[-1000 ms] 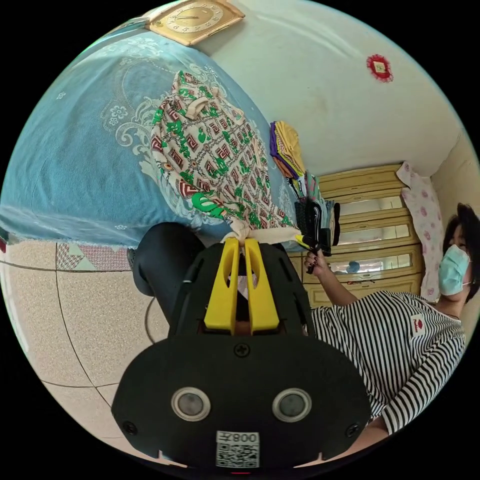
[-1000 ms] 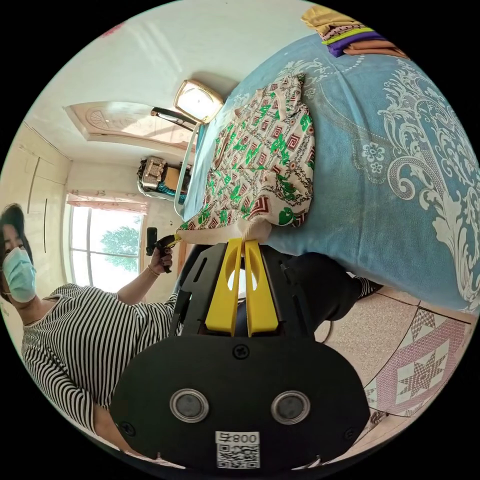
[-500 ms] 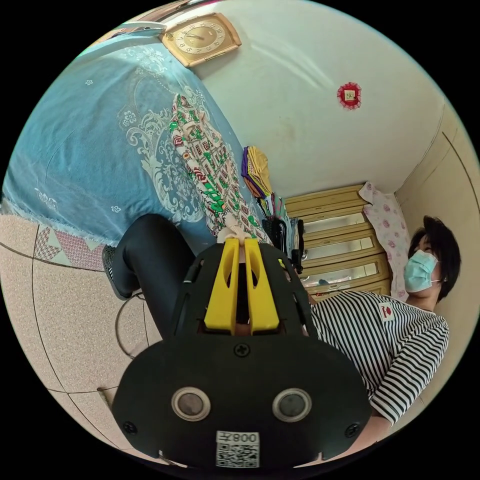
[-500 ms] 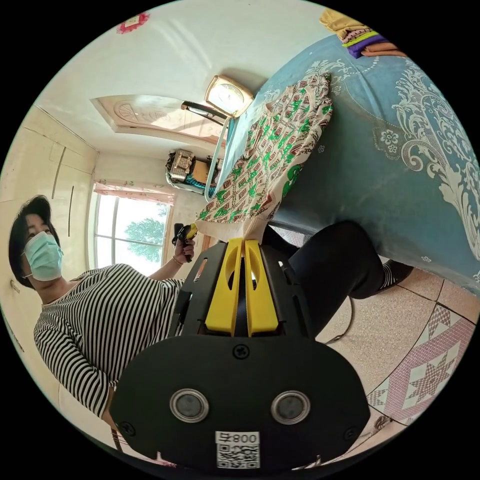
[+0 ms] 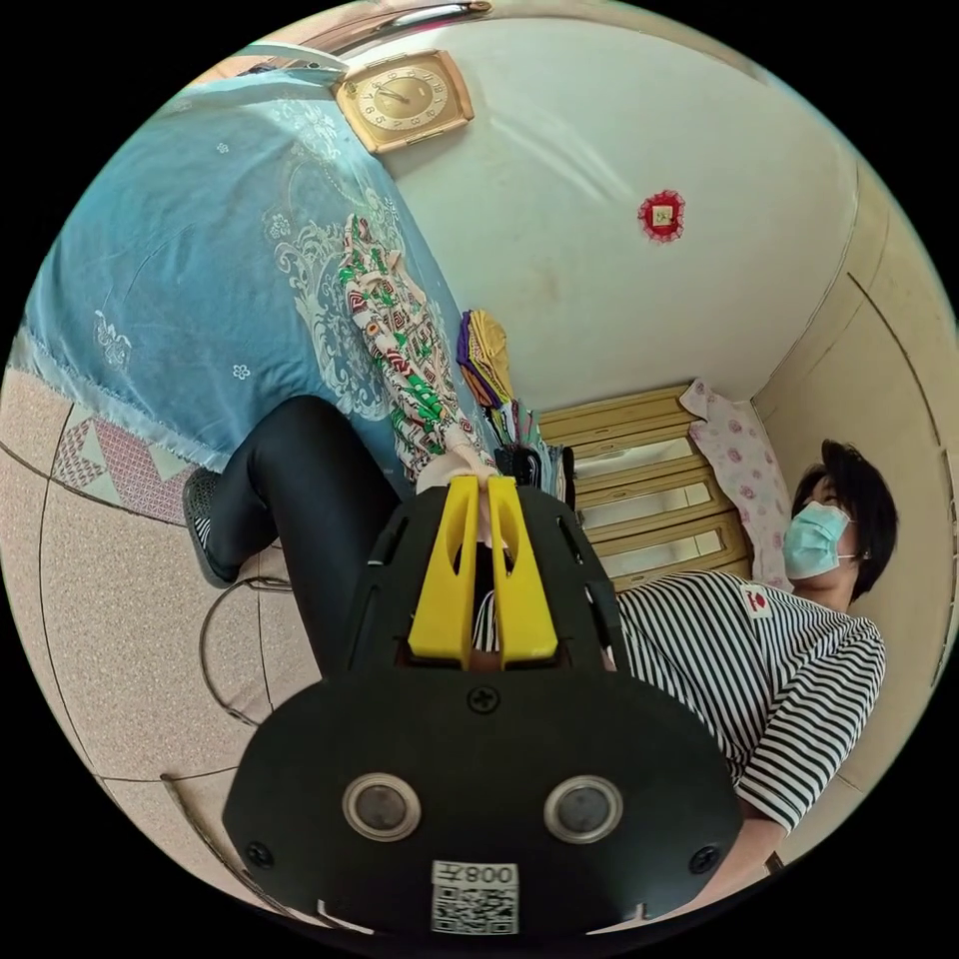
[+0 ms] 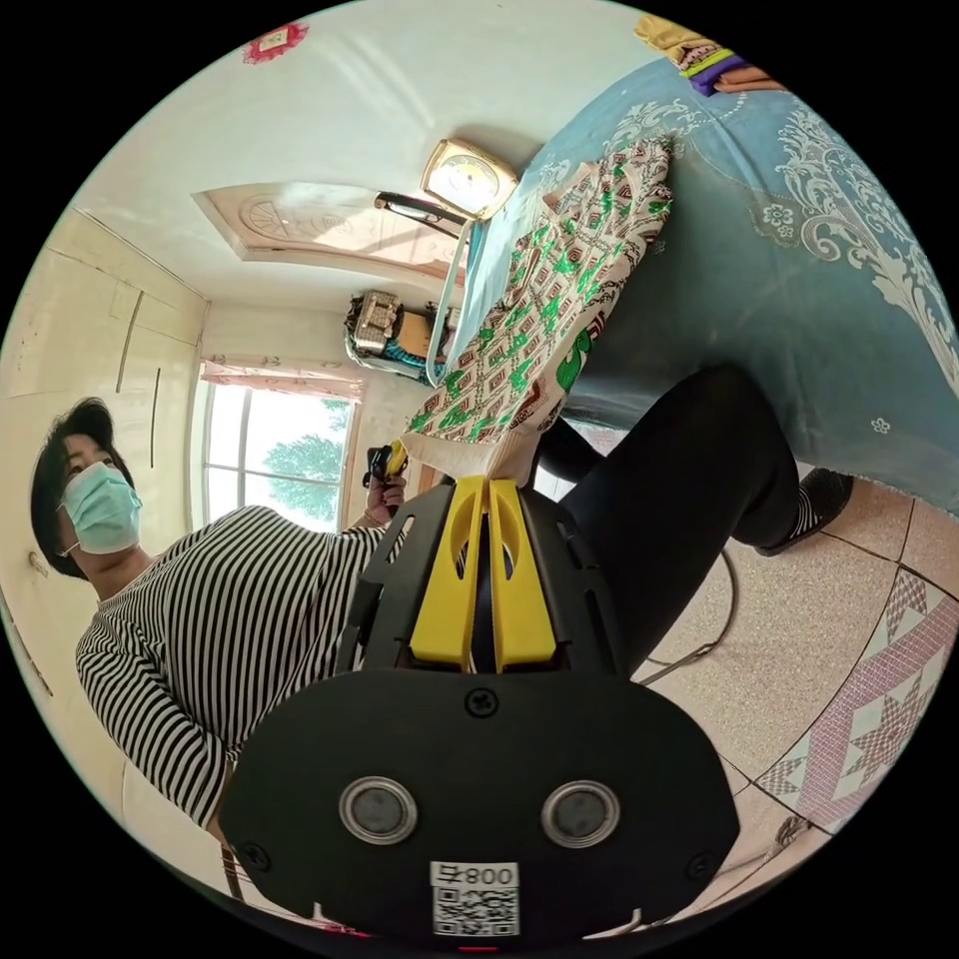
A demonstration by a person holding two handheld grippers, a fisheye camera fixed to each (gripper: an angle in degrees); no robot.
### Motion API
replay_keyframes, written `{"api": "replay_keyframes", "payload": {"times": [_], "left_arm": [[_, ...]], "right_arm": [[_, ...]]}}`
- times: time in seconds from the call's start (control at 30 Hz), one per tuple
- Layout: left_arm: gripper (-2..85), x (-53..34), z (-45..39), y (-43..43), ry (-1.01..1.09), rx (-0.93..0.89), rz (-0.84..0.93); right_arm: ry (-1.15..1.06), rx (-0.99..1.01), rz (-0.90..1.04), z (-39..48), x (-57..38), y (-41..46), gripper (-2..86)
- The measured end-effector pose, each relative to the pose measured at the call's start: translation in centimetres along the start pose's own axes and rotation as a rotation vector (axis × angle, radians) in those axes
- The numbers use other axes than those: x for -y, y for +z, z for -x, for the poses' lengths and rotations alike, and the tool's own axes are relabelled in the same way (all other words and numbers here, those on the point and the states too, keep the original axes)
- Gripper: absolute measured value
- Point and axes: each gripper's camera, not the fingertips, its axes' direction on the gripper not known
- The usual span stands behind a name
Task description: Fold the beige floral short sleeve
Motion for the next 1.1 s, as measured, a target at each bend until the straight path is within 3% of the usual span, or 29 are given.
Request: {"api": "replay_keyframes", "payload": {"times": [0.53,1.1], "left_arm": [[2.0,-4.0,-0.6,-3.2,0.017,-0.061,-0.043],[1.9,-0.6,-2.1,-3.1,0.013,-0.08,-0.057]], "right_arm": [[0.005,0.026,-0.058,1.6,-4.9,-1.2,0.3],[0.014,0.054,-0.096,2.7,-2.8,-3.0,0.4]]}}
